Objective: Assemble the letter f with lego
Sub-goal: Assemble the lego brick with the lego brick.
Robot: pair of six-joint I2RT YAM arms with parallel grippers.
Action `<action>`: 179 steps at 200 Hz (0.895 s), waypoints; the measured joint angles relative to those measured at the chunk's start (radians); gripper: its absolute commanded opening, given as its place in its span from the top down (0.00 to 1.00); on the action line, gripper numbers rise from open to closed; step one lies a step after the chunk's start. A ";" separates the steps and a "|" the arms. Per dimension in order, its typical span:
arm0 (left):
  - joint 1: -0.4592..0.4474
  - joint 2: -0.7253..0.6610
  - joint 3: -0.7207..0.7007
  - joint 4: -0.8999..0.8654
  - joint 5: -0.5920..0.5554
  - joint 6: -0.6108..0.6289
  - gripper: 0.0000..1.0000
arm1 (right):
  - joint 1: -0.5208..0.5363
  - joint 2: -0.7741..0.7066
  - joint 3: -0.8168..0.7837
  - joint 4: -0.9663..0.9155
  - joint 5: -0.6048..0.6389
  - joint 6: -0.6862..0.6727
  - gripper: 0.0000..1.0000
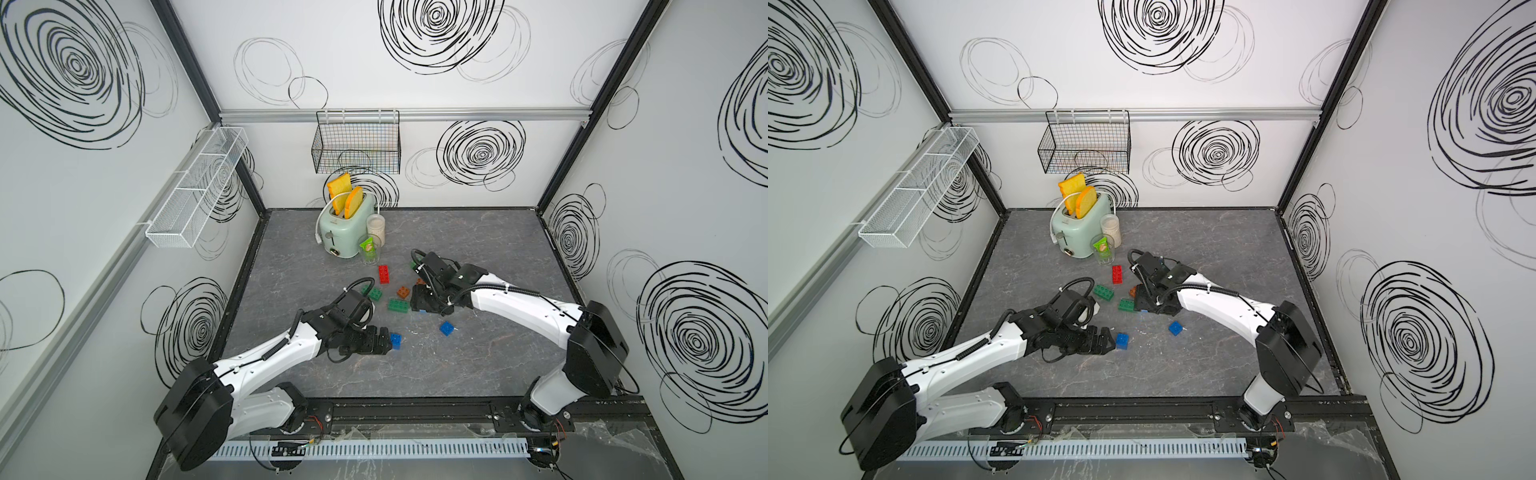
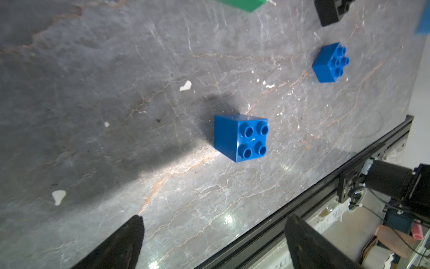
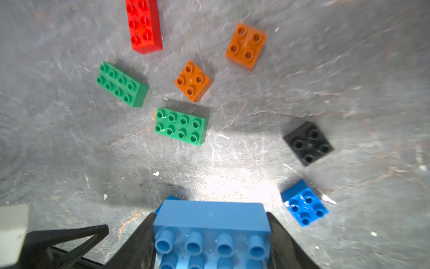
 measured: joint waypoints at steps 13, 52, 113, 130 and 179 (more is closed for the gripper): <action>0.037 -0.042 0.000 -0.005 0.005 -0.013 0.01 | 0.006 -0.008 0.000 -0.018 -0.006 0.002 0.43; 0.208 -0.187 -0.002 -0.056 0.043 -0.019 0.02 | 0.087 0.012 0.000 -0.020 -0.019 0.069 0.44; 0.352 -0.203 -0.042 -0.132 0.043 -0.026 0.02 | 0.230 0.146 0.014 0.043 -0.006 0.215 0.44; 0.388 -0.201 -0.042 -0.141 0.032 -0.021 0.02 | 0.252 0.175 0.040 0.044 0.010 0.246 0.44; 0.418 -0.181 -0.042 -0.147 0.009 -0.014 0.02 | 0.275 0.202 0.117 0.045 0.045 0.304 0.43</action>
